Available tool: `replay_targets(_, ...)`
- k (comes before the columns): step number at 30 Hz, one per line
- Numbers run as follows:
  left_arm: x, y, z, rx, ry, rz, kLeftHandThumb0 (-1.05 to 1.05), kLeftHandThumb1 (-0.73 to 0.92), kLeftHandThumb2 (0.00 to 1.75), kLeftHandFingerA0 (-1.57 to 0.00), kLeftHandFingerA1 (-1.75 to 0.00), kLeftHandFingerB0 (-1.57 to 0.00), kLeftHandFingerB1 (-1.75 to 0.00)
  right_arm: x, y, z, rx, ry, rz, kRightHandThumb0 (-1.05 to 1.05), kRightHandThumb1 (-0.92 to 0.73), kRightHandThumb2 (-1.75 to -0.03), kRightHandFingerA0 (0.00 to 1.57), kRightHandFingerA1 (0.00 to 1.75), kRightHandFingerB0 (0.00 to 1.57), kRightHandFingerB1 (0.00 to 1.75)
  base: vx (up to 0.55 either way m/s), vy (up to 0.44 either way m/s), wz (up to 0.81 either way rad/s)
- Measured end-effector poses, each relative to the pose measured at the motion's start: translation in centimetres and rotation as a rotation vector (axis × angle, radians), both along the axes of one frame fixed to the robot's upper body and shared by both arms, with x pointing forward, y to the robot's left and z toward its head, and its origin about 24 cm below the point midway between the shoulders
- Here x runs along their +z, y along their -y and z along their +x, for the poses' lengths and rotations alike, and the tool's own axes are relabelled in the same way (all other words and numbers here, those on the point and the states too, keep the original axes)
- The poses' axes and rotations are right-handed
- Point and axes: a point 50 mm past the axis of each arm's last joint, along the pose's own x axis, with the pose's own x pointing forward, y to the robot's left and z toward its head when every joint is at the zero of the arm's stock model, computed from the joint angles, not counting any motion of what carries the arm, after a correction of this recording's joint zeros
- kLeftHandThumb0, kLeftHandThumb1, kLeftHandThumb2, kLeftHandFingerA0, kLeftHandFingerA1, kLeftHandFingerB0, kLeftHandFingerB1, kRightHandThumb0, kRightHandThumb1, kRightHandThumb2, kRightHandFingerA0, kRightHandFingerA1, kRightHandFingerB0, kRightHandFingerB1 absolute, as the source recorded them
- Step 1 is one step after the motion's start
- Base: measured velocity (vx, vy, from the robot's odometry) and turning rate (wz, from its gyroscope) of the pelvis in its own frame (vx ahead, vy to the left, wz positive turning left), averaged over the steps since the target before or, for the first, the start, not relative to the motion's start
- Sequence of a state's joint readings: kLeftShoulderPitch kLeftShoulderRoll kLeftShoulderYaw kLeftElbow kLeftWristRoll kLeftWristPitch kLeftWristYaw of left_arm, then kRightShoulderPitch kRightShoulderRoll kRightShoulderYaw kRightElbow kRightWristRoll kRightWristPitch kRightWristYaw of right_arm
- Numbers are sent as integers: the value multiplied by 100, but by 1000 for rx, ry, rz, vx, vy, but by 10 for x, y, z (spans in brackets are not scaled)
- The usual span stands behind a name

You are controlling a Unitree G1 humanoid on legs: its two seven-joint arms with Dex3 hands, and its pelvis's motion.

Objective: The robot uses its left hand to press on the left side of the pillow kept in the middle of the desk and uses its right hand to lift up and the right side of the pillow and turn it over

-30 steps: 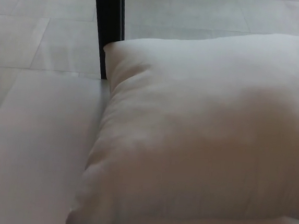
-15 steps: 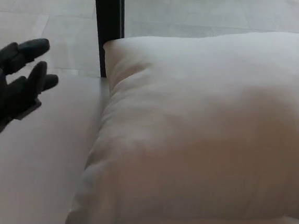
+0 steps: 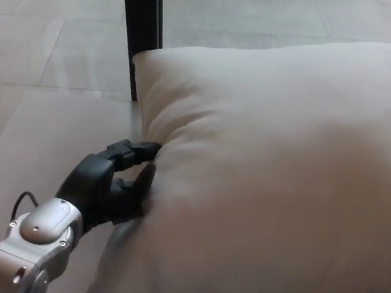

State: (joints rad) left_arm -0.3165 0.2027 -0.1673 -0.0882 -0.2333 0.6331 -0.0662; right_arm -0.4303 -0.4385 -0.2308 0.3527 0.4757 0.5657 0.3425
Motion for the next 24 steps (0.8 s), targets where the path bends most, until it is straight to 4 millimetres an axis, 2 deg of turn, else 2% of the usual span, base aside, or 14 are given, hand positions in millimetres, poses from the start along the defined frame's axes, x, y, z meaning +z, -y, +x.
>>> replay_targets(2, -5, 5, 0, 14, -18, -3, -75, 74, 105, -31, -62, -18, -49, -2, -8, 3, 16, -8, -8, -89, -71, -113, 14, 54, 10, 41, 0, 0, 0)
replay_targets(3, -7, 7, 0, 22, -26, -6, -78, 91, 74, -30, -57, -17, -38, -4, -12, 4, 21, -11, -11, -93, -91, -68, 21, 51, 23, 28, 0, 0, 0)
replay_targets(5, -10, 10, 0, 30, -39, -2, -79, 92, 74, -28, -55, -13, -35, -4, -17, 6, 25, -13, -10, -93, -91, -68, 22, 51, 23, 28, 0, 0, 0)
replay_targets(6, -12, 12, 0, 36, -48, 0, -80, 78, 113, -23, -59, -4, -41, -4, -20, 8, 27, -14, -13, -93, -92, -68, 23, 51, 23, 28, 0, 0, 0)
replay_targets(9, -18, 15, 0, 64, -74, -20, -84, 92, 79, -33, -62, -6, -29, -1, -29, 14, 32, -12, -24, -95, -91, -68, 24, 52, 22, 28, 0, 0, 0)
replay_targets(10, -19, 16, 0, 79, -85, -35, -86, 78, 117, -21, -63, 0, -21, 1, -33, 16, 35, -9, -25, -94, -92, -68, 25, 49, 22, 28, 0, 0, 0)
replay_targets(11, -21, 15, 1, 92, -96, -51, -99, 80, 94, -23, -65, 0, -11, 2, -35, 18, 36, -5, -26, -94, -92, -68, 23, 50, 22, 29, 0, 0, 0)
replay_targets(16, -32, 19, 3, 157, -190, -219, -104, 76, 120, -11, -56, 0, 0, 20, -62, 33, 64, 46, -9, -96, -88, -67, 27, 48, 21, 31, 0, 0, 0)
replay_targets(18, -37, 28, 3, 159, -216, -271, -105, 81, 128, -13, -64, 0, -3, 28, -78, 36, 97, 77, -12, -95, -68, -110, 26, 55, 14, 42, 0, 0, 0)
replay_targets(19, -37, 32, 3, 156, -223, -281, -104, 92, 77, -19, -65, 0, -1, 32, -87, 37, 116, 91, -13, -94, -67, -110, 24, 54, 17, 43, 0, 0, 0)
replay_targets(21, -38, 36, 3, 155, -232, -293, -101, 75, 106, -18, -65, 0, 0, 38, -100, 39, 143, 115, -18, -93, -67, -109, 24, 56, 16, 44, 0, 0, 0)
replay_targets(22, -39, 38, 3, 156, -235, -297, -104, 88, 67, -11, -61, 0, 0, 41, -107, 39, 159, 128, -21, -95, -89, -67, 27, 47, 21, 32, 0, 0, 0)
replay_targets(23, -39, 40, 3, 158, -239, -302, -105, 74, 117, -16, -65, 0, -1, 44, -113, 38, 174, 141, -28, -94, -89, -69, 28, 48, 19, 31, 0, 0, 0)
replay_targets(24, -40, 41, 3, 160, -240, -306, -105, 74, 117, -16, -65, 0, -1, 45, -118, 38, 188, 151, -37, -94, -89, -69, 28, 48, 19, 31, 0, 0, 0)
